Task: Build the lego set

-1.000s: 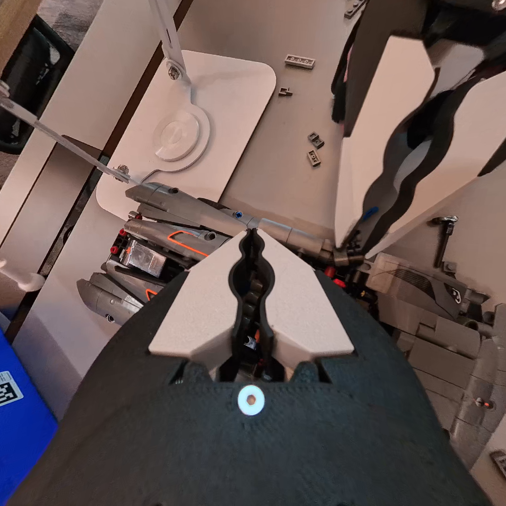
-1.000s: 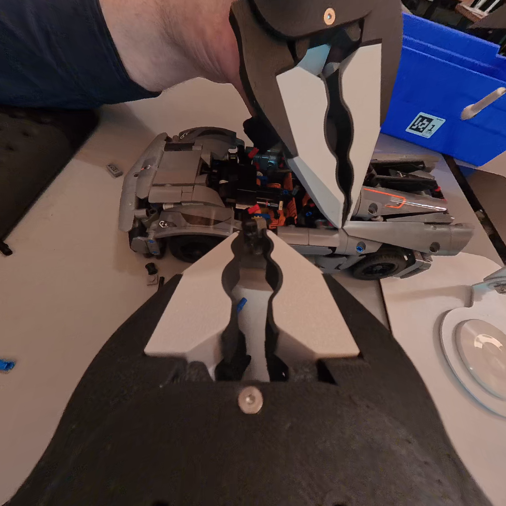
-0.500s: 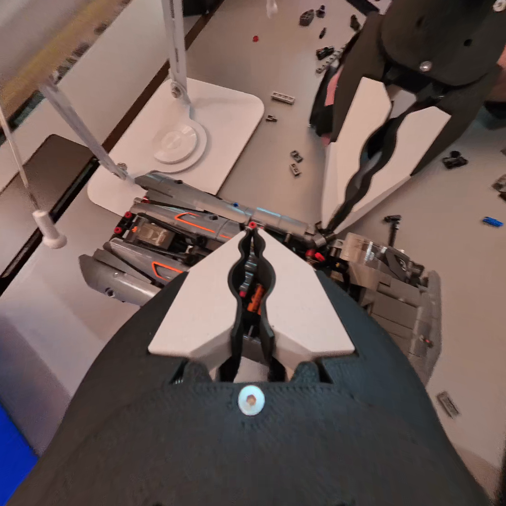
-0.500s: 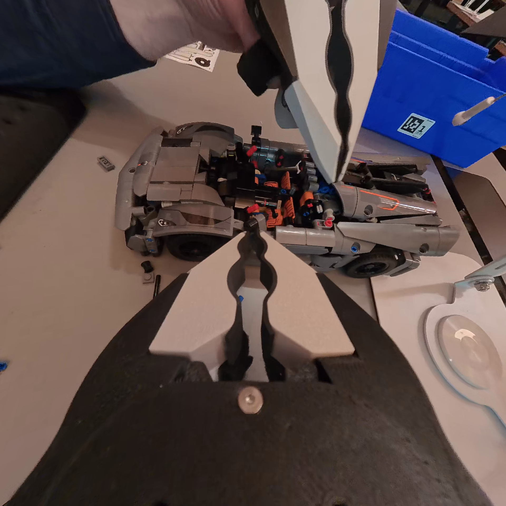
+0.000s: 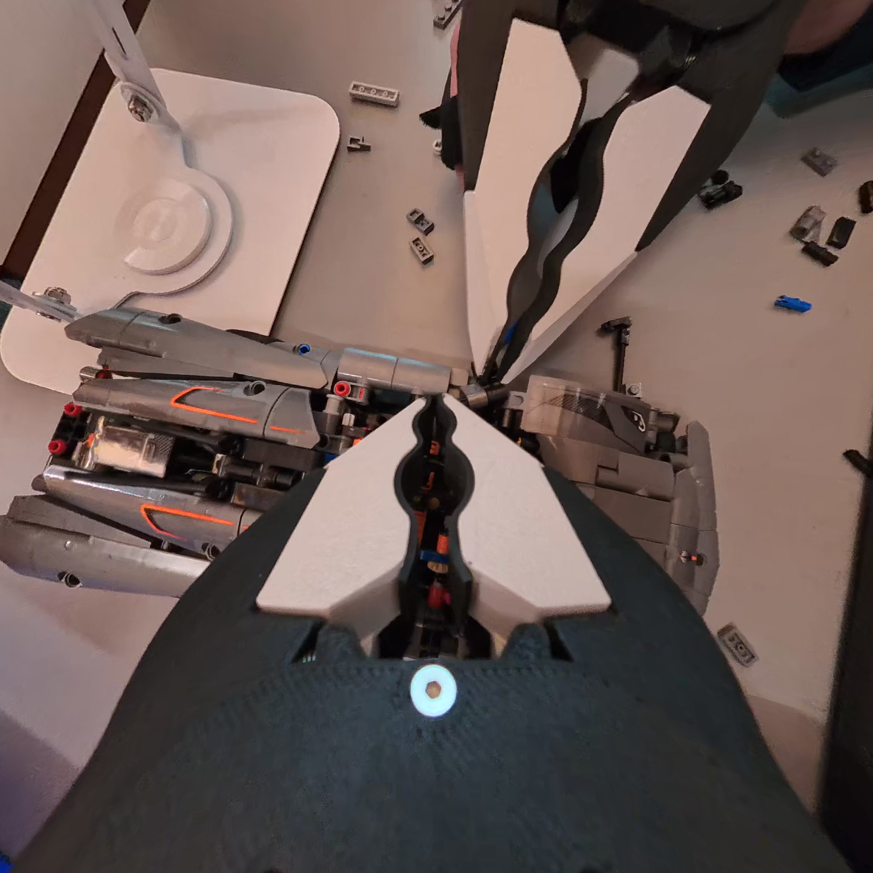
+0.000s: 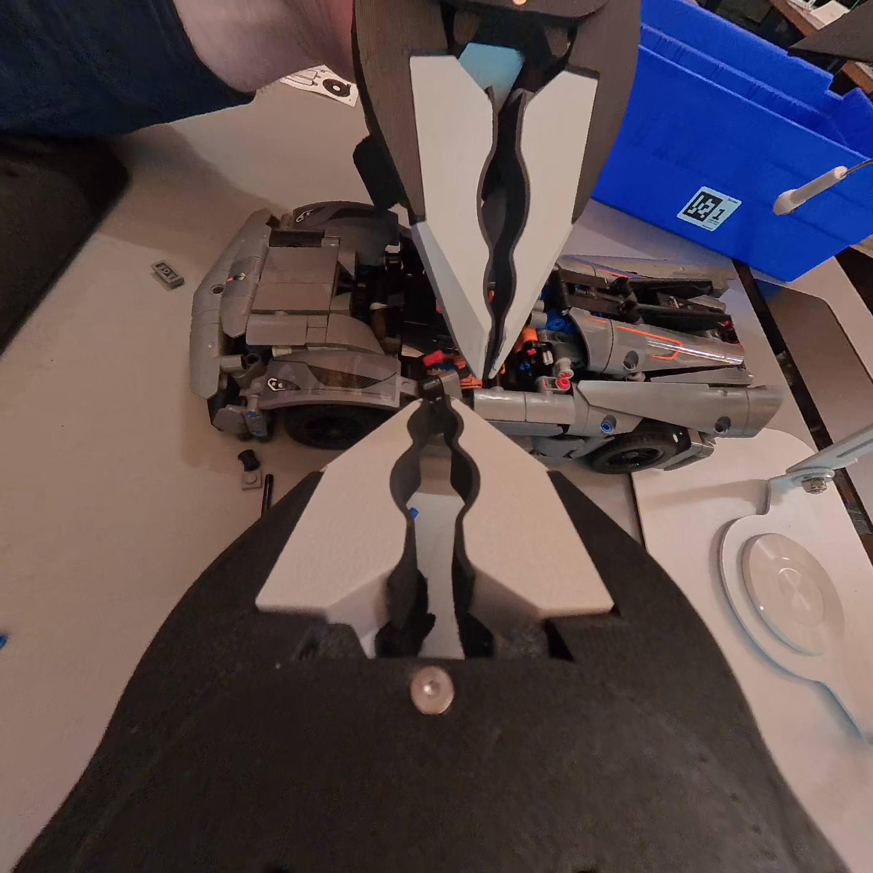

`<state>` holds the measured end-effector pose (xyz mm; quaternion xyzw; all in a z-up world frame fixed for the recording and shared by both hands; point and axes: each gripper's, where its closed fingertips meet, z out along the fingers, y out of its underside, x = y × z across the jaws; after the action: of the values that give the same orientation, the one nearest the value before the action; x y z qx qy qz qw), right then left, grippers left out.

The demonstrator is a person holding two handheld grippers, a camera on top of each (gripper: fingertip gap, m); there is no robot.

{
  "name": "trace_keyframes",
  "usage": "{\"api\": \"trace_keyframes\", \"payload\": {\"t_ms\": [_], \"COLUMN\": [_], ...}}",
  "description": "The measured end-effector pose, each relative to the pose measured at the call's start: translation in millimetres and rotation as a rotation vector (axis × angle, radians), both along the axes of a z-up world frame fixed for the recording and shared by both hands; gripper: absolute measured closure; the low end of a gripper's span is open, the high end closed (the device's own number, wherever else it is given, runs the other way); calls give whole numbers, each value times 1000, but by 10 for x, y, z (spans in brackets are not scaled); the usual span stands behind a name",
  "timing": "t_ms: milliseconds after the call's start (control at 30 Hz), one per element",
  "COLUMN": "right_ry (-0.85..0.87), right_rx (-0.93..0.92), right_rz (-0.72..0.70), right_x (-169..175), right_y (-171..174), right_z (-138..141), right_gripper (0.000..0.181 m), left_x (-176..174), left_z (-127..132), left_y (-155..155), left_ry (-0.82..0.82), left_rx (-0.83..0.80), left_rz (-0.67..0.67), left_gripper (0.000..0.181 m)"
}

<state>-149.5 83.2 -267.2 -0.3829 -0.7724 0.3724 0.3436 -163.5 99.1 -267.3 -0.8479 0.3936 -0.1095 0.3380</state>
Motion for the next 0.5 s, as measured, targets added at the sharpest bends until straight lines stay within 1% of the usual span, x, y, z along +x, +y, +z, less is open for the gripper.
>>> {"api": "trace_keyframes", "payload": {"t_ms": [200, 433, 500], "right_ry": [-5, -1, 2], "right_rx": [7, 7, 2], "right_rz": [-1, -5, -11], "right_x": [1, 2, 14], "right_y": [-7, -6, 14], "right_z": [-7, 9, 32], "right_gripper": [180, 179, 176], "left_x": [66, 65, 40], "left_z": [109, 3, -18], "left_y": [-42, -56, -55], "left_ry": [-48, -22, -10], "left_rx": [21, -17, -22], "left_rz": [-32, -33, -26], "left_gripper": [181, 181, 181]}}
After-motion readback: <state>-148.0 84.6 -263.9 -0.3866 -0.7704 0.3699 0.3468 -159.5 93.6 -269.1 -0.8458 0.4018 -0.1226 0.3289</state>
